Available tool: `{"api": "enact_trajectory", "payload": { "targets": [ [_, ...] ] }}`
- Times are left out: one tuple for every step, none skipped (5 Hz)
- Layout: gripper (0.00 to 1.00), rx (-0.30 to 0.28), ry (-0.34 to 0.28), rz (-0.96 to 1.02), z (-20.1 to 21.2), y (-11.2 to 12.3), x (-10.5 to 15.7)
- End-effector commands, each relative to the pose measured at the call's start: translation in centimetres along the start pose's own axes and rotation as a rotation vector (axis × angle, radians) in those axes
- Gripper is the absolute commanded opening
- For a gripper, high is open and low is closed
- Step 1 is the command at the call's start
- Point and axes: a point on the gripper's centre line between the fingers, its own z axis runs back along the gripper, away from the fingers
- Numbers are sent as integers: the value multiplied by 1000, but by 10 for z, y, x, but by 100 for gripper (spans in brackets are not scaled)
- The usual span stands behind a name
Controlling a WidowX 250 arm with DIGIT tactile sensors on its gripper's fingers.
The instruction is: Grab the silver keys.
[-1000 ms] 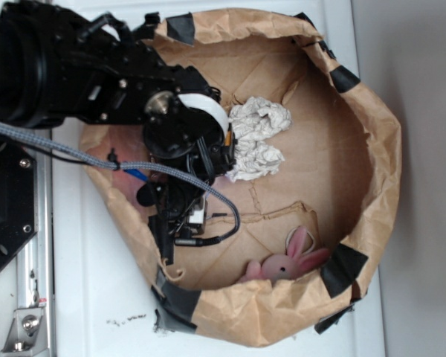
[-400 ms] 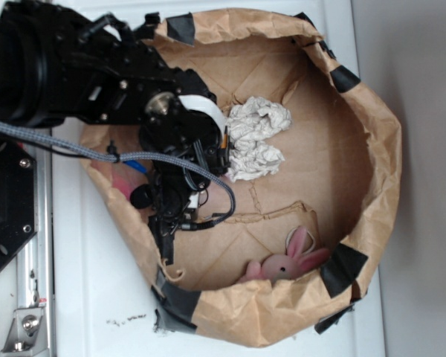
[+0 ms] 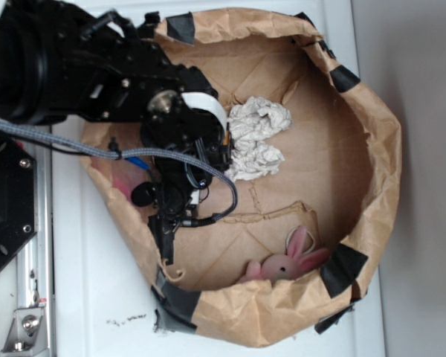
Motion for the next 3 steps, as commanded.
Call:
{"api": "enact_trajectory", "payload": {
  "targets": [
    [0,101,157,166,57,3,32],
    [0,60,312,453,106,25,44],
    [0,-122,168,328,138,24,30]
  ]
}}
